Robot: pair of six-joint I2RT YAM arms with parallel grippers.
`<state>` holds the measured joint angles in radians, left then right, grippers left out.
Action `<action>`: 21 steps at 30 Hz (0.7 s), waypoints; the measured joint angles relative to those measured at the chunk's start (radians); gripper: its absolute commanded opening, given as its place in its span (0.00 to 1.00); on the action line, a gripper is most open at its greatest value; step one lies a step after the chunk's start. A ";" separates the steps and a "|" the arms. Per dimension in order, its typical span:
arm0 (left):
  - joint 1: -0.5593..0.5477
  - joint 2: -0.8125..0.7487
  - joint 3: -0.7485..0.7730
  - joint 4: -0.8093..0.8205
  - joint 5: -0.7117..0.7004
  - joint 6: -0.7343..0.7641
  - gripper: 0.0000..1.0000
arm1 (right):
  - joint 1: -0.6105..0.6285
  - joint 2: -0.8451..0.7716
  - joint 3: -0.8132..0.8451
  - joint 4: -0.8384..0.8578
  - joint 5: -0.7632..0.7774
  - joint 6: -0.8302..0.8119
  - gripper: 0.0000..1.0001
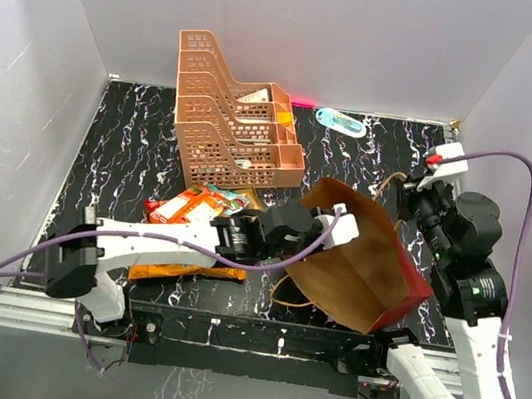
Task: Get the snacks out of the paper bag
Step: Take out the snack from the paper bag, then place the snack at the center of the board.
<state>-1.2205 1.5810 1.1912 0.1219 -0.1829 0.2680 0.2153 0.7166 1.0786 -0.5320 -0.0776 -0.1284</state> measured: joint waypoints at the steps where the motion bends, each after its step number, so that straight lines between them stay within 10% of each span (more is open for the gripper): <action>1: 0.000 -0.025 0.000 -0.026 0.005 -0.011 0.13 | 0.000 0.008 0.005 0.004 0.002 0.004 0.07; 21: 0.000 -0.609 0.093 -0.396 -0.148 -0.231 0.16 | -0.066 0.338 0.166 0.026 0.282 0.451 0.08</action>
<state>-1.2201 0.9718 1.2846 -0.2745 -0.3305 0.0372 0.1493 1.0542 1.2446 -0.5056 0.2047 0.3225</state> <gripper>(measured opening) 0.234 0.077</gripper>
